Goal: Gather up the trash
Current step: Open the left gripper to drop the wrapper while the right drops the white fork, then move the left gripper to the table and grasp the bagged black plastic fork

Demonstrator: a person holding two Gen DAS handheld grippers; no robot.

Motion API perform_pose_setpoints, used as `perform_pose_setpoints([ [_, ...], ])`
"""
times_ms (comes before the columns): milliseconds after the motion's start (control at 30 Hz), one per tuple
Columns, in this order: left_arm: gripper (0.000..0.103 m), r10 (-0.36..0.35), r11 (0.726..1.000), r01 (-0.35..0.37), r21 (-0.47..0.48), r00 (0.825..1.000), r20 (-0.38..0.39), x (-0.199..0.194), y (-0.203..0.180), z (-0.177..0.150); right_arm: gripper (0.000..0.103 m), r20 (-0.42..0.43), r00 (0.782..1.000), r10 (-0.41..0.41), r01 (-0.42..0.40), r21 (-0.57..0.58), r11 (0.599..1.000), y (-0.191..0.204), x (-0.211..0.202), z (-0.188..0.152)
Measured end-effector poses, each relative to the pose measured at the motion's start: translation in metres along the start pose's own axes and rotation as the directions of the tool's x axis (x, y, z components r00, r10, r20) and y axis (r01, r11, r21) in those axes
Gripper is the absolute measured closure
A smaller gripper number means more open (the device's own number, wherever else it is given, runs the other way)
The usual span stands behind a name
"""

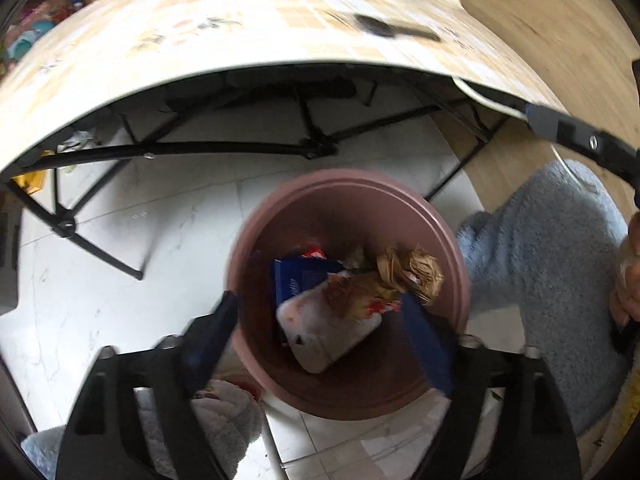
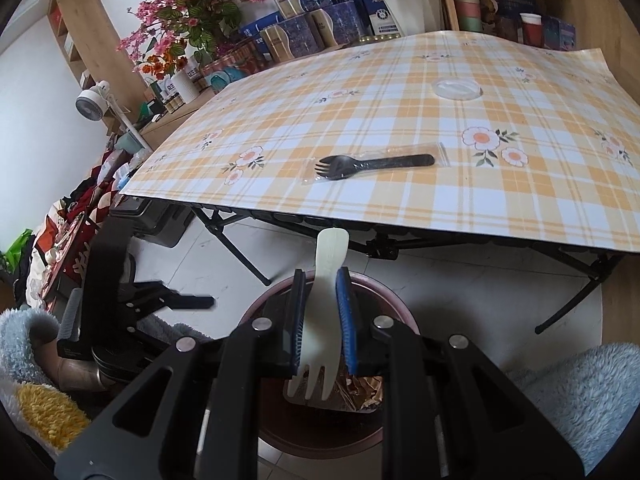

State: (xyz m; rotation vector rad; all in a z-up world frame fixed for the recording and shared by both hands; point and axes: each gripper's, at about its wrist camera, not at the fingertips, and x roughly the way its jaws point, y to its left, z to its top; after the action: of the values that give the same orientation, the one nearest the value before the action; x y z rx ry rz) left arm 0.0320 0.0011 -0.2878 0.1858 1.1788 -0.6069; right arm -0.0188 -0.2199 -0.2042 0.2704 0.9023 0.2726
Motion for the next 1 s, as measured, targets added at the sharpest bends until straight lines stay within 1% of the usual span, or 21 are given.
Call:
perform_pose_setpoints([
  [33,0.018,0.008,1.0,-0.008,-0.009,1.0,0.015,-0.003,0.001,0.001,0.084,-0.006,1.0,0.001,-0.001,0.003,1.0,-0.001,0.001,0.0],
  [133,0.014,0.049,0.998,-0.045,-0.051,0.995,0.09,-0.019,0.008,0.001,0.084,-0.031,0.999,0.008,-0.008,-0.001,1.0,0.0,0.006,-0.003],
  [200,0.012,0.082,0.993,-0.068,-0.092,0.985,0.151,-0.034,0.015,0.001,0.084,-0.053,0.999,0.014,-0.015,-0.012,1.0,0.003,0.011,-0.004],
  [300,0.011,0.118,0.983,-0.085,-0.16,0.971,0.21,-0.048,0.027,0.001,0.084,-0.099,0.995,0.023,-0.027,-0.036,0.999,0.008,0.022,-0.007],
  [433,0.01,0.153,0.963,-0.086,-0.256,0.956,0.252,-0.06,0.044,0.0,0.084,-0.168,0.985,0.036,-0.045,-0.049,0.998,0.014,0.038,-0.013],
  [567,0.01,0.167,0.942,-0.07,-0.329,0.946,0.276,-0.066,0.06,-0.002,0.084,-0.228,0.973,0.031,-0.042,-0.045,0.998,0.015,0.052,-0.017],
  [700,0.01,0.178,0.929,-0.062,-0.364,0.939,0.295,-0.071,0.067,-0.004,0.084,-0.261,0.965,0.02,-0.028,-0.025,0.999,0.011,0.06,-0.021],
  [833,0.01,0.182,0.929,-0.065,-0.363,0.937,0.298,-0.071,0.068,-0.006,0.084,-0.271,0.962,0.021,-0.024,-0.01,1.0,0.007,0.061,-0.02],
  [900,0.01,0.182,0.93,-0.065,-0.36,0.937,0.299,-0.072,0.068,-0.005,0.078,-0.289,0.957,0.012,-0.015,-0.01,1.0,0.007,0.063,-0.021],
  [1000,0.01,0.183,0.932,-0.069,-0.355,0.936,0.299,-0.072,0.067,-0.006,0.06,-0.293,0.956,0.002,-0.007,-0.017,1.0,0.008,0.064,-0.021],
])
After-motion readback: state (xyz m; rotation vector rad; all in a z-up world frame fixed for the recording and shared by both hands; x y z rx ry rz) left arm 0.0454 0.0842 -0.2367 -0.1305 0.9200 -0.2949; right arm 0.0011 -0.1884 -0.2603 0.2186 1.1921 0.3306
